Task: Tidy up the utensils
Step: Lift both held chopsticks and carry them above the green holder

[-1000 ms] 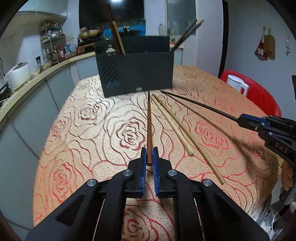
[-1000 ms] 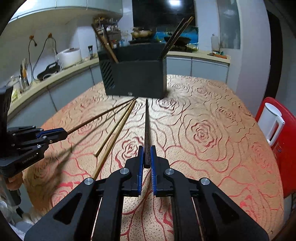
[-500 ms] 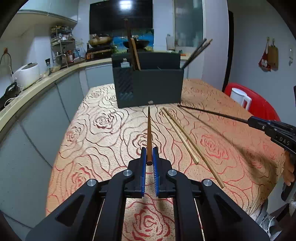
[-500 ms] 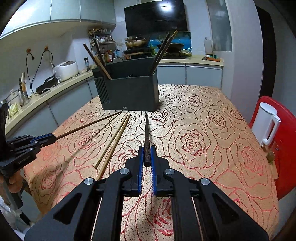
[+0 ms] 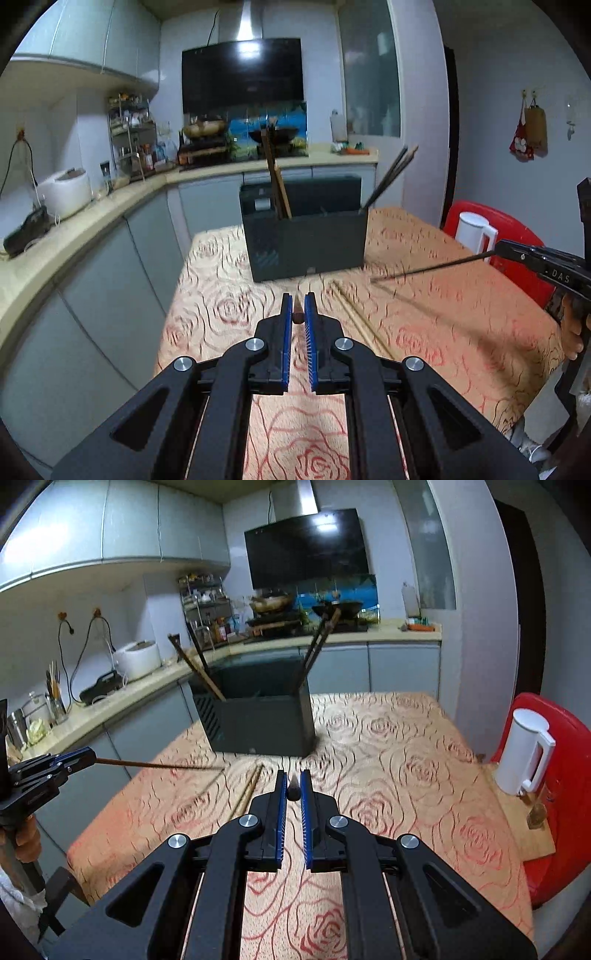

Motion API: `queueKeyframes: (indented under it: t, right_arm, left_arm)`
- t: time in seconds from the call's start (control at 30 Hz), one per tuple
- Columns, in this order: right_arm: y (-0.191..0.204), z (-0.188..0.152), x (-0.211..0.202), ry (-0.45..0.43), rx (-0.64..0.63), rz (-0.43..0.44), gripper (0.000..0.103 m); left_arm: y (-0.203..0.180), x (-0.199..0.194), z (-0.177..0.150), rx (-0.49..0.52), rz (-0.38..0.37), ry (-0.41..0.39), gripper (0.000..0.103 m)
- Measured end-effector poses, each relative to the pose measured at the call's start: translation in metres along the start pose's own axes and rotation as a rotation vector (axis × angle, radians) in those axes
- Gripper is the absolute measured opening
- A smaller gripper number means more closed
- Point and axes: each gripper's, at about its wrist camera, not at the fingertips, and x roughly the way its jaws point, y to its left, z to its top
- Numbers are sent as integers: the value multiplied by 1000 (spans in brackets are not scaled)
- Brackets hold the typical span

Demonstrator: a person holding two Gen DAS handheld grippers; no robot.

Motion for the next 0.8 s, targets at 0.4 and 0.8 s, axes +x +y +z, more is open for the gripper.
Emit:
queueKeyframes:
  t: [0.4,0.8]
  right_arm:
    - [6,44,-9,-68,-21,41,8]
    - [6,94,6,-46,3,74,8]
  left_arm:
    - [4,-7,63,39,3,-94,7]
    - [15,4,99,27,-28,-74,7]
